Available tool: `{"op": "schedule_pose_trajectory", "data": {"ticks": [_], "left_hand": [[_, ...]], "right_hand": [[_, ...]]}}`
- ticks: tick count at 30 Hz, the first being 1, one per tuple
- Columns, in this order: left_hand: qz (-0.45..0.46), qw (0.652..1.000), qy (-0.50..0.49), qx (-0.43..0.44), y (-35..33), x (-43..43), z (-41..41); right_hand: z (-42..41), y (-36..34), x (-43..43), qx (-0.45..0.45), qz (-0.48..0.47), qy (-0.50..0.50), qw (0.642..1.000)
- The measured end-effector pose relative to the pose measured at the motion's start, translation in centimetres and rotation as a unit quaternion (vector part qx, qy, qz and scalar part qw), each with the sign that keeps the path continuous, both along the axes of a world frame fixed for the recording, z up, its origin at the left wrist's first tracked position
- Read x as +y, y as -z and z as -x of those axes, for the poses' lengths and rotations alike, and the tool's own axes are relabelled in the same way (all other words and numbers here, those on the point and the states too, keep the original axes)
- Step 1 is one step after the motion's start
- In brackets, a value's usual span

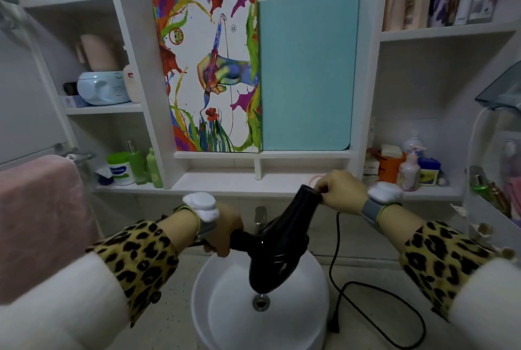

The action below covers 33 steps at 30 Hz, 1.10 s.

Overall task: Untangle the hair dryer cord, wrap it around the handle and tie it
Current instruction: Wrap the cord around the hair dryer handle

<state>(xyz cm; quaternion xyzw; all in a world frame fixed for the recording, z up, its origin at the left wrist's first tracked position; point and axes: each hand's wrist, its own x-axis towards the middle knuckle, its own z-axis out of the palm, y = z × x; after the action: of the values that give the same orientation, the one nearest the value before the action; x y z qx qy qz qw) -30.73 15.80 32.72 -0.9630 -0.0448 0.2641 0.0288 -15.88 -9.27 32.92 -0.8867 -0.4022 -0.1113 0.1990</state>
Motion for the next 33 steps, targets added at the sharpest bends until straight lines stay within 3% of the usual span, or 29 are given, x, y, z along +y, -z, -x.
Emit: {"op": "schedule_pose_trajectory", "data": {"ticks": [2, 4, 7, 11, 14, 18, 21, 24, 26, 30, 33], "left_hand": [[0.001, 1.0, -0.019, -0.009, 1.7, -0.2, -0.6], [0.056, 0.995, -0.069, -0.037, 3.5, -0.4, -1.1], [0.186, 0.963, -0.164, -0.104, 6.0, -1.2, -1.5], [0.28, 0.926, -0.207, -0.145, 7.5, -3.0, -2.9], [0.373, 0.875, -0.264, -0.158, 8.1, -4.7, -4.2], [0.517, 0.775, -0.326, -0.161, 7.7, -6.7, -5.6], [0.58, 0.739, -0.303, -0.158, 7.0, -7.4, -5.7], [0.614, 0.726, -0.274, -0.146, 5.9, -7.3, -5.4], [0.642, 0.712, -0.256, -0.121, 5.0, -7.2, -5.1], [0.689, 0.695, -0.201, -0.054, 3.5, -6.5, -4.4], [0.652, 0.742, -0.141, -0.064, 3.0, -5.0, -3.8]], "right_hand": [[0.3, 0.1, 0.7, -0.016, 0.01, 0.033, 0.999], [0.2, 0.2, 0.9, 0.027, -0.03, 0.069, 0.997], [0.4, 0.1, 0.9, 0.098, -0.093, 0.098, 0.986], [1.4, -0.3, 1.5, 0.173, -0.192, 0.123, 0.958], [2.7, -0.3, 2.0, 0.244, -0.267, 0.124, 0.924], [5.4, 1.2, 3.2, 0.139, -0.239, 0.06, 0.959], [6.3, 3.9, 3.4, 0.175, -0.28, -0.025, 0.944], [5.0, 5.6, 1.9, 0.307, -0.4, -0.055, 0.862], [4.4, 6.8, 0.9, 0.374, -0.429, -0.06, 0.82], [4.0, 9.8, 0.3, 0.424, -0.352, -0.102, 0.828], [3.2, 10.1, -0.2, 0.427, -0.249, -0.086, 0.865]]}}
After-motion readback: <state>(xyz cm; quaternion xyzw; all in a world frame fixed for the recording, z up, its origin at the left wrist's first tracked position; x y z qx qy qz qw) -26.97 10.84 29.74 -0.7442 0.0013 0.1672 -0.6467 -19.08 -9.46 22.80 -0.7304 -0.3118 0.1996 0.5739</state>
